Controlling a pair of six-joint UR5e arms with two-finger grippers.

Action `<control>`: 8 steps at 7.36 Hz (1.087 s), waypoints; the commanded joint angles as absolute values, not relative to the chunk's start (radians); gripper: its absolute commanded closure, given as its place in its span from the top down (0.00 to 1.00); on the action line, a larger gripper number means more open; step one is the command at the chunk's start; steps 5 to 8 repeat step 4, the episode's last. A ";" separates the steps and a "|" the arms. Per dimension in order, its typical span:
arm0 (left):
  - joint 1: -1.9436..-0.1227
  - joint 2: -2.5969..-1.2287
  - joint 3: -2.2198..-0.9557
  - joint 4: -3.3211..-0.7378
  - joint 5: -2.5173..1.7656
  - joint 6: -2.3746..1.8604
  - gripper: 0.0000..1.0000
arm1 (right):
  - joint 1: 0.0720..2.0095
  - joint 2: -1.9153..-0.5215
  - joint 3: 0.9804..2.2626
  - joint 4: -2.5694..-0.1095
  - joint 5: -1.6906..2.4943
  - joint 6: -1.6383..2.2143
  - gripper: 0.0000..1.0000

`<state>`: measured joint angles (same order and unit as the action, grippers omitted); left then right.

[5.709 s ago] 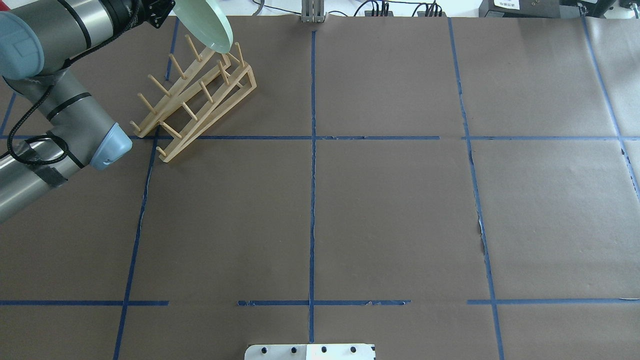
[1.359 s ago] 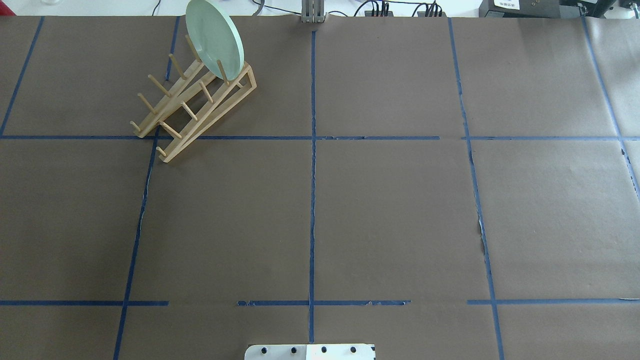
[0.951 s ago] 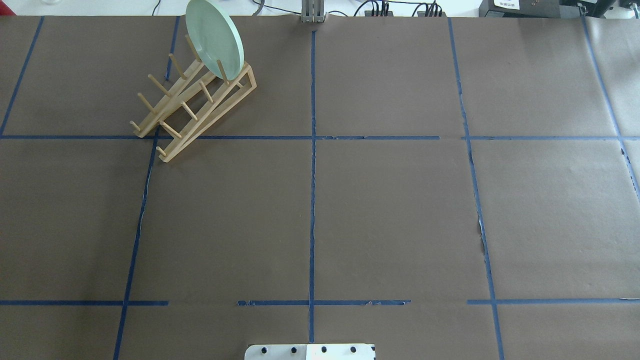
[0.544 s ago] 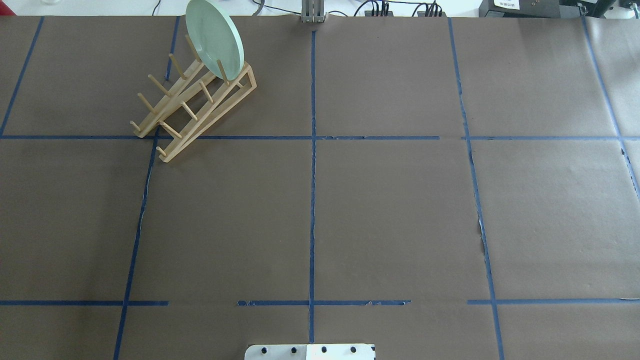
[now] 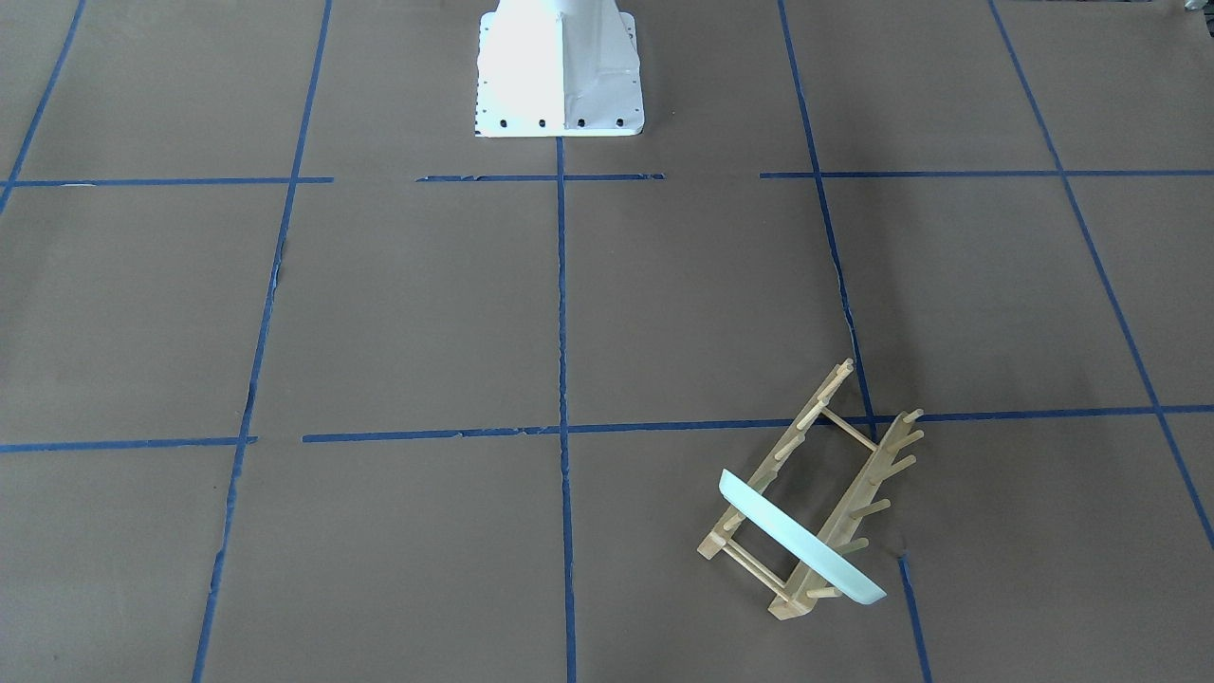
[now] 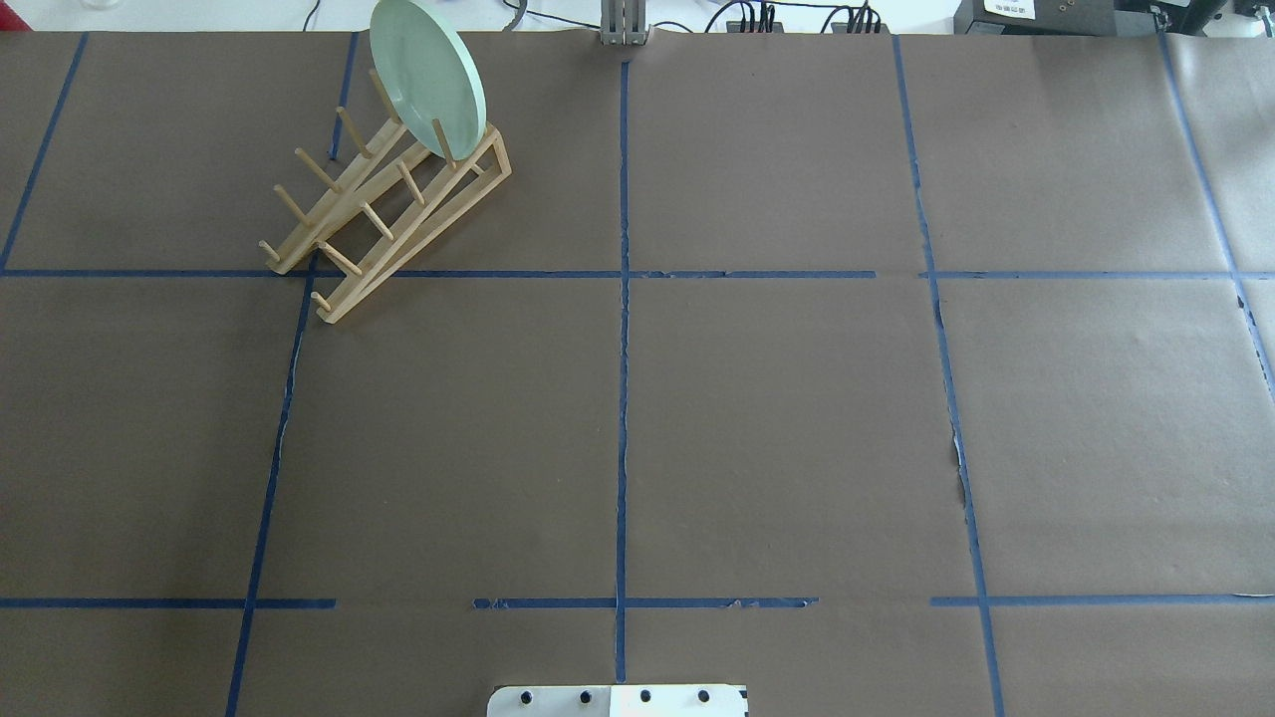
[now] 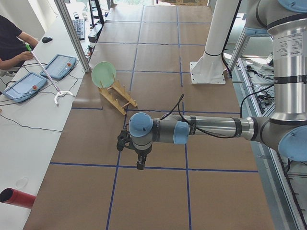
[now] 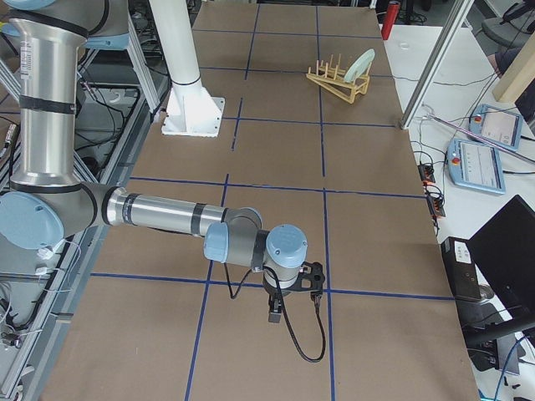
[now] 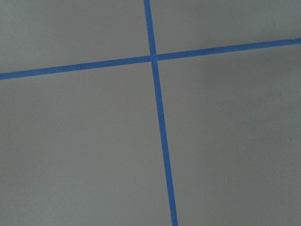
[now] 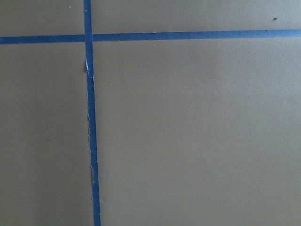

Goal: Place plate on rack

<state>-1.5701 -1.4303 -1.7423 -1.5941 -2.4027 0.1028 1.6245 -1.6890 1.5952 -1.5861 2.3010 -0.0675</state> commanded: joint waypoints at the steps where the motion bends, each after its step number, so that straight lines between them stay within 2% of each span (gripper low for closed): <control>1: -1.572 -1.427 -1.753 -1.594 -2.405 0.107 1.00 | 1.624 -1.689 1.595 -1.586 2.301 -0.067 1.00; 8: -1.572 -1.422 -1.753 -1.592 -2.405 0.107 1.00 | 1.624 -1.689 1.595 -1.586 2.301 -0.067 1.00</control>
